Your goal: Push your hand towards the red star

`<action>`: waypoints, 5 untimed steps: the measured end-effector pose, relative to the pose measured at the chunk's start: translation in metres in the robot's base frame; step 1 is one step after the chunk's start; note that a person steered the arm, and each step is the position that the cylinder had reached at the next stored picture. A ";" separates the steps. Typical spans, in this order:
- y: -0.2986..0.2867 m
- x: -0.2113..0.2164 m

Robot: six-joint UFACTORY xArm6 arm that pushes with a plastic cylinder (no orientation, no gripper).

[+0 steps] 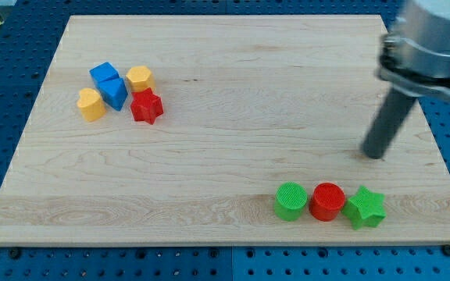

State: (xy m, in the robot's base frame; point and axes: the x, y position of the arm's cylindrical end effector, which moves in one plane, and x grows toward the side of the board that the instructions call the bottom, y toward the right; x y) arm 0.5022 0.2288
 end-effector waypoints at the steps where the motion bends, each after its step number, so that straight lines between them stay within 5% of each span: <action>1: 0.024 0.000; 5: -0.130 -0.044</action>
State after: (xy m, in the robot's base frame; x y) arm 0.4579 0.0986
